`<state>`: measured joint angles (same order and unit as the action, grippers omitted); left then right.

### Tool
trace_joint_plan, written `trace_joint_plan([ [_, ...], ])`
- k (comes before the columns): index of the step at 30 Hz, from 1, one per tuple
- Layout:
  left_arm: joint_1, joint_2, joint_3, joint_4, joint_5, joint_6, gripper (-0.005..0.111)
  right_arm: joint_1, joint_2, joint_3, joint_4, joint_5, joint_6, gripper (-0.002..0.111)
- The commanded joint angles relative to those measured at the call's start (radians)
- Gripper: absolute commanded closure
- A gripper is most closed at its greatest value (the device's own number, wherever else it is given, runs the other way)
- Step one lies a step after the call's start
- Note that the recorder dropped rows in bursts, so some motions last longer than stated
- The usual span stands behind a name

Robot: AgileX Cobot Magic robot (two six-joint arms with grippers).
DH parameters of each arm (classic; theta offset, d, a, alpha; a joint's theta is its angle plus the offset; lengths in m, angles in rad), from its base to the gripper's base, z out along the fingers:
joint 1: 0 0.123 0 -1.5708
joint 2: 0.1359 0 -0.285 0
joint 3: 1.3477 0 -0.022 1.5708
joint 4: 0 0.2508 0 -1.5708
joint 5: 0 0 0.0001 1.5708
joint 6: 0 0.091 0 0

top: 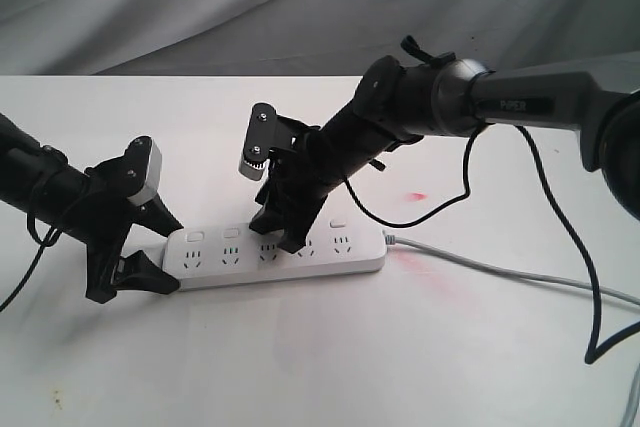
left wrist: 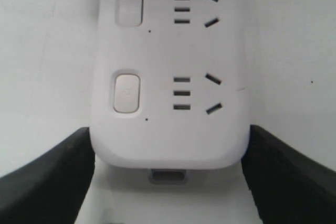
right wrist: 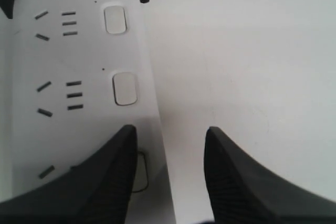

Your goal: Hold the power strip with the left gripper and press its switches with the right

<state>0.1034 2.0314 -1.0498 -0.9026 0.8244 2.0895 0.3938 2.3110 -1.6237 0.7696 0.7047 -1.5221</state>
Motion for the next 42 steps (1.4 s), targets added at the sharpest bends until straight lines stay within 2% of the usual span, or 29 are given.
trace_joint_plan([
  [1,-0.004,-0.002,-0.007,-0.003,-0.015,0.003,0.04,-0.009,-0.017,0.033,-0.108,0.017,-0.018,0.068],
  [7,-0.004,-0.002,-0.007,-0.003,-0.015,0.003,0.04,-0.046,-0.134,0.033,-0.135,0.045,0.013,0.068],
  [24,-0.004,-0.002,-0.007,-0.003,-0.017,0.003,0.04,-0.065,-0.066,0.033,-0.138,0.045,0.013,0.068],
  [33,-0.004,-0.002,-0.007,-0.003,-0.017,0.003,0.04,-0.064,0.011,0.049,-0.175,0.104,0.013,0.068],
  [42,-0.004,-0.002,-0.007,-0.003,-0.015,0.003,0.04,-0.064,-0.05,0.057,-0.138,0.073,0.011,0.068],
])
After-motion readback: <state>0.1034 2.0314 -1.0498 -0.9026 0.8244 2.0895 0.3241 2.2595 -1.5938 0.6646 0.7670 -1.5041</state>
